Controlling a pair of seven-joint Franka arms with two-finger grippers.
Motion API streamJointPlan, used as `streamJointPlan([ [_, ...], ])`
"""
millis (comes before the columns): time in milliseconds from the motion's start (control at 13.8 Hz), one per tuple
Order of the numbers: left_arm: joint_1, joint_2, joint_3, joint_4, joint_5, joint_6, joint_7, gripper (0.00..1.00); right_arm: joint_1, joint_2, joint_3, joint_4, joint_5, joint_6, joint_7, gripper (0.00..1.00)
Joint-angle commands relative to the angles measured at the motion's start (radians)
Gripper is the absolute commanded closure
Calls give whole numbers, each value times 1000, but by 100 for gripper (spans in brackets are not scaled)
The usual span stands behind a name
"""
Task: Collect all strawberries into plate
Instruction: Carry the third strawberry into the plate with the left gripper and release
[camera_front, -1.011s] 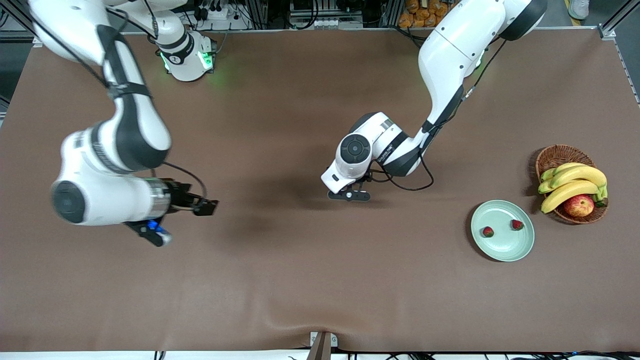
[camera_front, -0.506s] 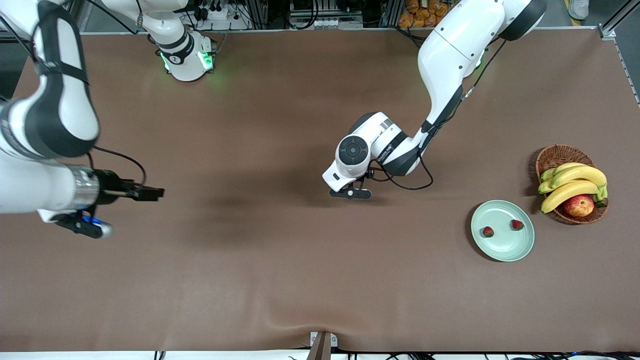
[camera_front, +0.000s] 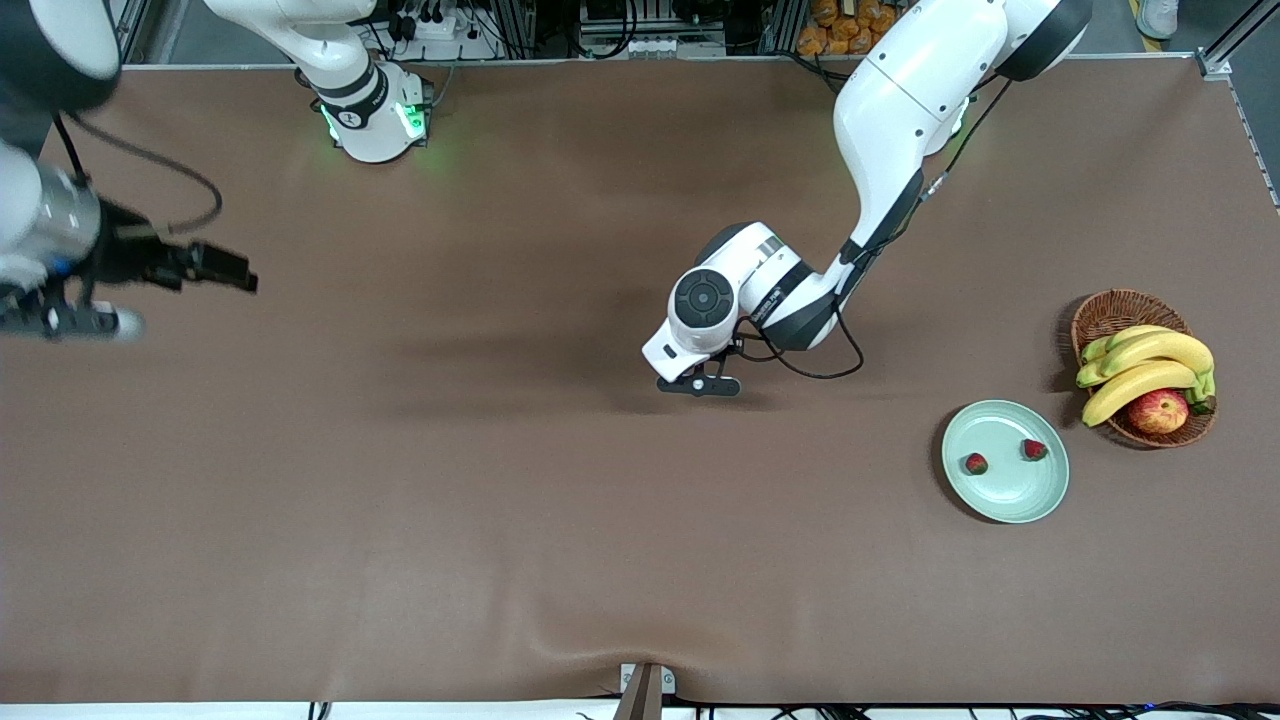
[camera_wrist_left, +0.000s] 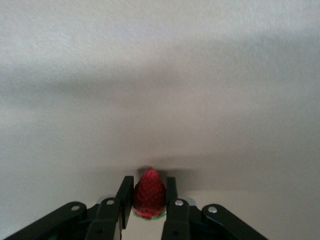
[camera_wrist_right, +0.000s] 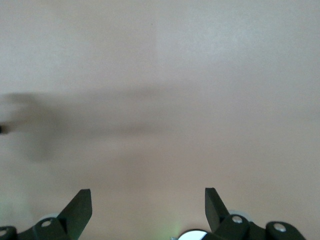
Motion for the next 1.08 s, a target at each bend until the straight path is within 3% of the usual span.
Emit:
streamJointPlan([
  [0,82,-81,3,-5,16,-82,-10,100,-15,-179,17,-183,-19,54,-24,0],
  [289,324,-144,3,-11,26,-165,81,100,-16,-335,17,-316,-22,88,-26,0],
  [578,551,-152,7,-18,28,-167,271,100,-15,-336,17,-328,-44,82,-24,0],
  [722,643,-141,9,-15,72,-157,331,100,-16,-266,16,-241,-82,79,-26,0],
  [1011,760,-89,9,0,186,-20,362,100,-11,-45,20,90,-153,-160,-9,0],
])
